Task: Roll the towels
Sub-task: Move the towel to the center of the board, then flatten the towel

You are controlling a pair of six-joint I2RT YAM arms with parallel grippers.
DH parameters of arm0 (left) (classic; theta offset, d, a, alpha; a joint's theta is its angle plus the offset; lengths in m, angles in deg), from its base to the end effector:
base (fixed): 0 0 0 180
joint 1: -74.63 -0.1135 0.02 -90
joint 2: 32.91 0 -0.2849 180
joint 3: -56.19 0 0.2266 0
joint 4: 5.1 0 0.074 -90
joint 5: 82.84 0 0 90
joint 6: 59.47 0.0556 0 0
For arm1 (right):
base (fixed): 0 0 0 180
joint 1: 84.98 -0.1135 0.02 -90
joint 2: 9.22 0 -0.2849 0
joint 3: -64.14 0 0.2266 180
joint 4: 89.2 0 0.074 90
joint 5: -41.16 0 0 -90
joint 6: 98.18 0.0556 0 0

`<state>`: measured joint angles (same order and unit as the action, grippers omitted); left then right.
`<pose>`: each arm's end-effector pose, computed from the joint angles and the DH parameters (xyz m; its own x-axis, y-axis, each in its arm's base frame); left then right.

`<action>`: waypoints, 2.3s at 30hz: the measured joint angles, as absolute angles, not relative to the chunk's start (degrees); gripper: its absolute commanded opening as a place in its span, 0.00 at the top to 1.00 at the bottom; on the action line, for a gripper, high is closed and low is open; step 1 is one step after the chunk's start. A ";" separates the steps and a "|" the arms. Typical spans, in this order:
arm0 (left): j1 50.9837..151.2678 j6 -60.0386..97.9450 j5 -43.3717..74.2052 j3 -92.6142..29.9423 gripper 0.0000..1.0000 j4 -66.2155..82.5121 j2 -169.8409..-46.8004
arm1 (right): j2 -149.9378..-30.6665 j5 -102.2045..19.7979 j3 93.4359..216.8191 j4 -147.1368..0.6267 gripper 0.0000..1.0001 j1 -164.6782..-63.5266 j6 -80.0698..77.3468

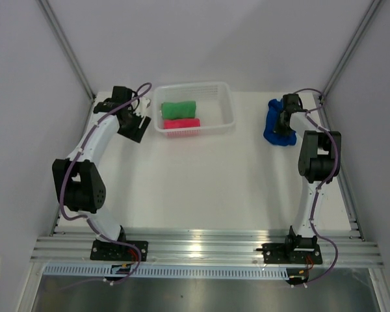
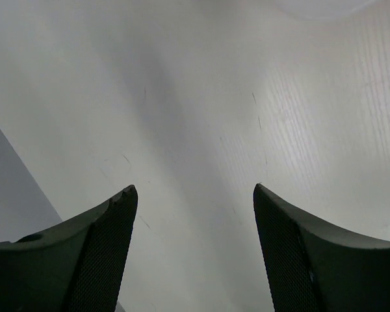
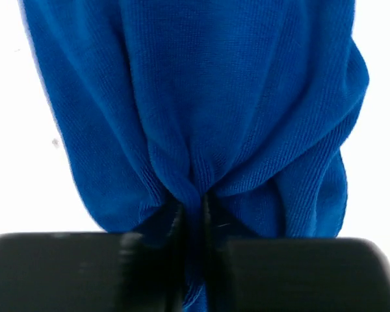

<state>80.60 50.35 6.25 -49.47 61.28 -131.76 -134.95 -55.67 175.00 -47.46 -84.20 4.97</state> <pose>0.3526 -0.0360 0.3101 -0.7742 0.4218 -0.4718 0.3811 0.9059 0.1846 0.4764 -0.0131 0.1787 -0.7950 0.2367 -0.5585 0.2668 0.9633 0.0285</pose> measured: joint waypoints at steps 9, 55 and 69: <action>80.47 48.99 8.32 -45.69 0.26 60.05 -127.28 | -124.66 -41.47 161.84 -49.25 1.00 -84.35 1.69; 104.32 62.65 16.26 -30.15 0.37 56.97 -133.60 | -93.38 -31.44 133.21 -57.82 0.49 -105.77 -4.78; 105.89 61.82 11.91 -29.36 0.99 51.62 -139.43 | -96.86 -30.54 130.80 -60.46 0.50 -107.02 -4.08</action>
